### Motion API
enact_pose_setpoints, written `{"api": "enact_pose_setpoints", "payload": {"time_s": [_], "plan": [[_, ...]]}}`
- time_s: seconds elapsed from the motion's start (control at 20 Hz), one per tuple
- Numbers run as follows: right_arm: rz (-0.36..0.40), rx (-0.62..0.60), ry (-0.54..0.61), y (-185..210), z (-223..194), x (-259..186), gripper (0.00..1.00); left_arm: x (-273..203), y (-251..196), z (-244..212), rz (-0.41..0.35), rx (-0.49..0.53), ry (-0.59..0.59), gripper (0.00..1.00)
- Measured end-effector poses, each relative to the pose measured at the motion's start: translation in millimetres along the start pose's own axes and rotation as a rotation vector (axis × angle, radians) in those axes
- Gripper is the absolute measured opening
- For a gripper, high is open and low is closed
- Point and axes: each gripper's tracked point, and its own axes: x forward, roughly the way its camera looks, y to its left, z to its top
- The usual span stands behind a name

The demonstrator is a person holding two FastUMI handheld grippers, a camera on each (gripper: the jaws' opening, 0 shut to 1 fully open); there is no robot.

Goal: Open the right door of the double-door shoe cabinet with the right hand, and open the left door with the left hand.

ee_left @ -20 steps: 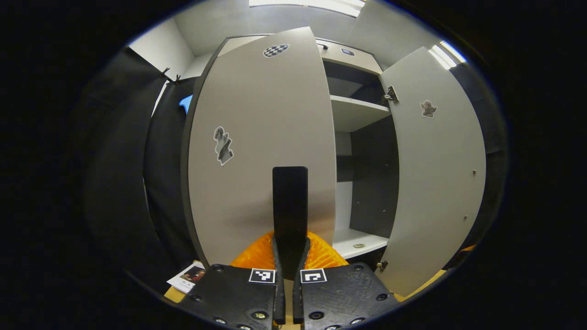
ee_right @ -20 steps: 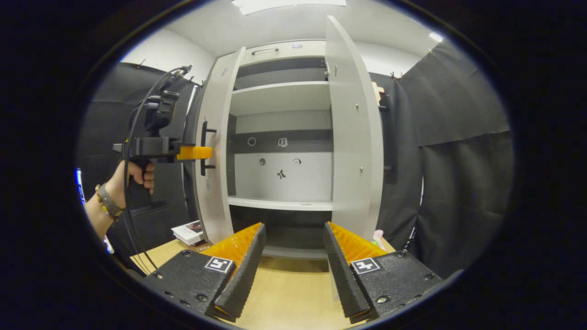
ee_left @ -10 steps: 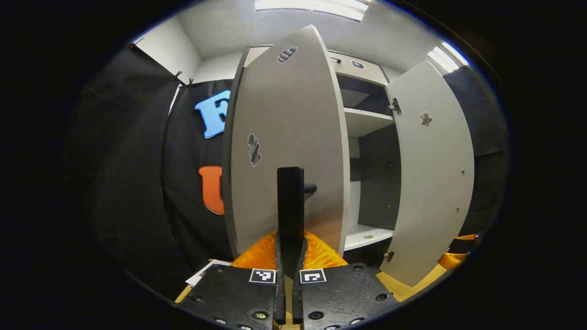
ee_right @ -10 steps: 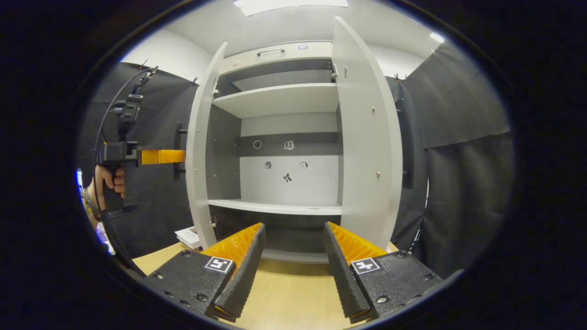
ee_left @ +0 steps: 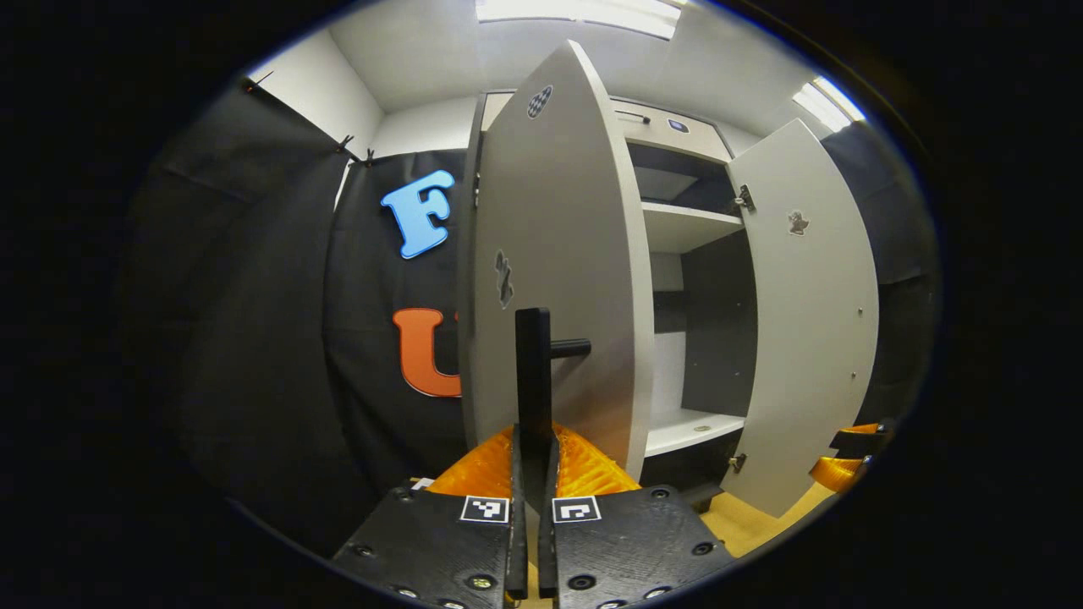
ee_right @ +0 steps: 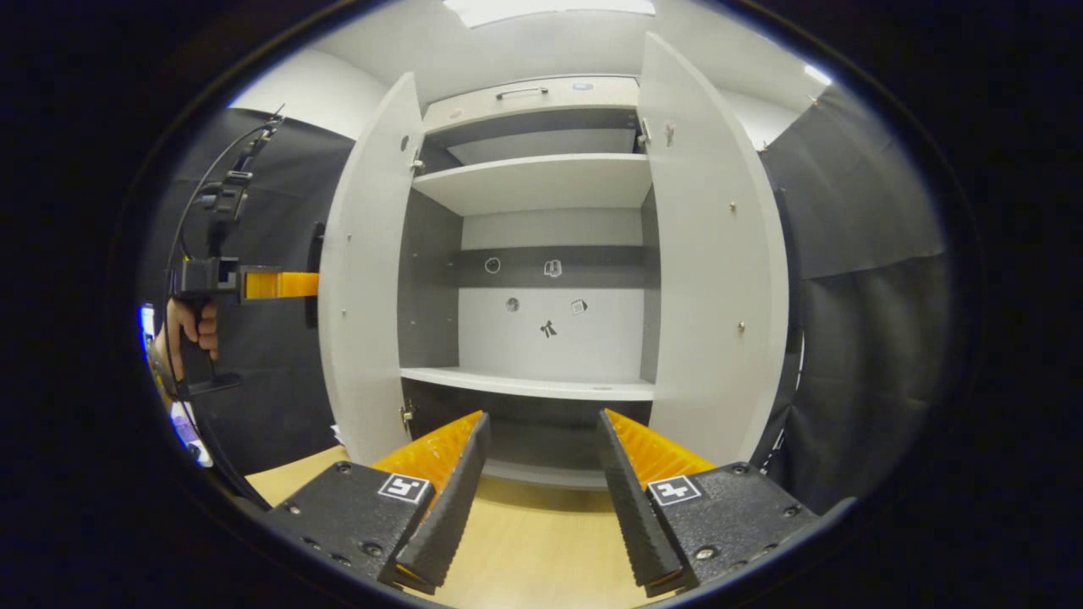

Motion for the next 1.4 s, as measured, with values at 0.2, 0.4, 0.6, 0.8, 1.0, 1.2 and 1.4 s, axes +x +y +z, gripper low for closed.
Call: {"api": "enact_pose_setpoints", "payload": {"time_s": [0.2,0.4,0.6,0.8,1.0,1.2,1.4], "plan": [[0.007,0.010,0.010,5,-2,5,0.80,-6,48,-8,0.122,0.052,0.011,0.01],[0.011,0.000,0.024,10,-6,7,0.82,-6,60,-12,0.094,-0.058,0.004,0.01],[0.000,0.001,0.033,10,-10,5,0.80,-14,66,-13,0.088,-0.004,0.002,0.00],[-0.014,0.007,0.051,6,-15,5,0.82,-42,71,-18,0.117,0.043,0.003,0.00],[-0.040,0.028,0.041,4,-20,3,0.80,-85,44,-37,0.084,-0.052,0.013,0.00],[-0.055,0.035,0.006,-1,-16,-2,0.82,-83,-28,-53,-0.039,-0.134,0.016,0.00],[-0.062,0.042,-0.001,-10,-16,-7,0.80,-42,-91,-58,-0.092,-0.114,-0.078,0.00]]}}
